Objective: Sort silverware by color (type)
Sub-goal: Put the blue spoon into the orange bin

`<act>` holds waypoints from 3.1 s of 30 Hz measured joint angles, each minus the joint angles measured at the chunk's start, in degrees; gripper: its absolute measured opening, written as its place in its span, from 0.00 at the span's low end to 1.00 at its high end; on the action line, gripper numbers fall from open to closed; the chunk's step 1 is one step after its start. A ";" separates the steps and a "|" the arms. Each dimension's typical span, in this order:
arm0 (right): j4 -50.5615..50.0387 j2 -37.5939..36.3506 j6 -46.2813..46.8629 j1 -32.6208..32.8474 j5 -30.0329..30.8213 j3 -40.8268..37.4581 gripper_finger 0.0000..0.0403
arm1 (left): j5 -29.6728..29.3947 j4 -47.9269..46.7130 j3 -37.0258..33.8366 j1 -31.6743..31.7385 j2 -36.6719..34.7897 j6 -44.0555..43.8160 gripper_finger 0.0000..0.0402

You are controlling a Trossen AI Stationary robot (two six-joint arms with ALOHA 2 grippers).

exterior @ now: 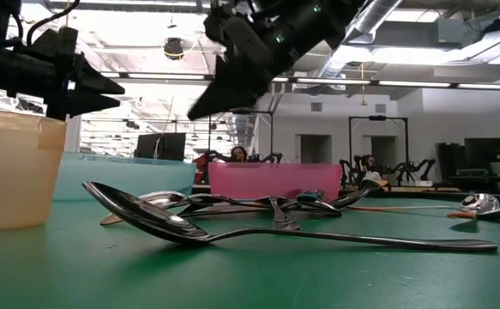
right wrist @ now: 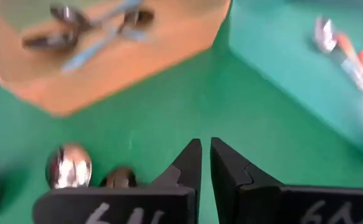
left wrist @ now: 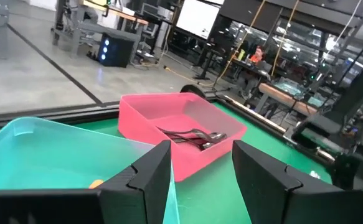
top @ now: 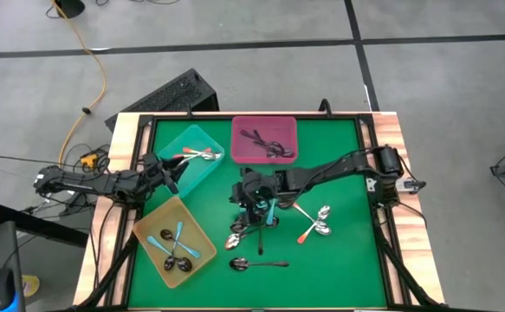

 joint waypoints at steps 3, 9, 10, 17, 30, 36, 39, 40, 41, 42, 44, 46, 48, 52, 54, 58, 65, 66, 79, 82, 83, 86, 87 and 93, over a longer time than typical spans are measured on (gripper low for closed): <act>-0.62 0.04 -0.01 0.07 -0.02 -0.03 0.11 | 1.37 0.03 0.00 0.00 0.00 1.01 0.39; -1.16 0.01 0.00 0.03 -0.02 0.01 0.11 | 5.73 0.07 0.00 0.00 0.00 0.48 0.39; -1.08 -0.01 0.00 0.03 -0.02 0.01 0.11 | 6.22 0.09 0.00 0.00 0.00 0.19 0.39; -10.98 0.03 -1.08 0.58 -0.02 6.03 0.11 | 6.75 2.49 0.00 0.00 0.00 -2.50 0.39; -30.15 -0.06 -5.97 4.63 0.00 15.16 0.16 | 10.61 13.58 0.00 0.00 -0.01 2.96 0.39; -32.06 -0.06 -2.85 8.05 0.71 14.96 0.31 | 11.18 13.44 0.00 -0.02 -0.02 2.09 0.39; -32.18 -0.06 -0.87 9.33 2.23 14.38 0.37 | 10.98 13.32 0.00 -0.02 -0.02 2.08 0.39; -32.02 -0.06 -0.41 9.80 2.97 14.03 0.38 | 10.97 13.31 0.00 -0.02 -0.02 2.07 0.39; -32.10 -0.06 0.33 10.26 3.81 13.71 0.39 | 10.89 13.31 0.00 -0.02 -0.02 2.05 0.39; -32.23 -0.06 0.93 10.77 4.51 13.34 0.40 | 10.75 13.31 0.00 -0.02 -0.02 2.02 0.39; -32.65 -0.05 2.37 11.57 5.15 12.73 0.41 | 10.99 13.25 0.00 -0.02 -0.02 2.02 0.39; -32.57 -0.04 3.57 12.40 5.81 12.36 0.41 | 11.27 13.20 0.00 -0.02 -0.01 2.00 0.39; -32.17 -0.06 3.95 13.12 6.06 11.45 0.41 | 11.22 13.20 0.00 0.00 -0.02 2.04 0.39; -32.16 0.03 4.83 14.01 6.22 8.79 0.40 | 10.17 13.08 0.00 0.00 -0.02 3.19 0.39; -32.10 0.01 5.27 14.04 6.23 7.75 0.40 | 10.08 12.64 0.00 0.00 -0.02 3.38 0.39; -30.18 0.01 5.19 14.05 6.24 5.19 0.40 | 10.05 11.17 0.00 0.00 -0.02 3.07 0.39; -30.03 0.01 -1.57 13.01 6.25 4.31 0.40 | 9.94 10.76 0.00 0.00 -0.02 2.66 0.39; -30.04 0.01 -3.97 12.87 6.56 4.31 0.40 | 9.92 10.74 0.00 0.00 -0.02 2.68 0.39; -37.20 0.01 -8.53 7.08 12.63 4.34 0.40 | 7.77 9.73 0.00 0.00 0.00 2.02 0.39; -38.20 0.01 -7.37 5.28 11.98 4.38 0.40 | 7.41 9.73 0.00 0.00 0.00 2.02 0.39; -38.02 0.01 -6.40 4.75 11.98 4.38 0.40 | 7.37 9.73 0.00 0.00 0.00 2.02 0.39; -37.10 0.01 -4.34 3.57 12.00 4.38 0.40 | 7.37 9.74 0.00 0.00 0.00 2.02 0.39; -36.89 0.01 -4.06 3.50 11.98 4.38 0.40 | 7.37 9.75 0.00 0.00 0.00 2.02 0.39; -36.37 0.54 -3.98 3.44 11.68 4.38 0.40 | 7.37 9.74 0.00 0.00 0.00 2.00 0.39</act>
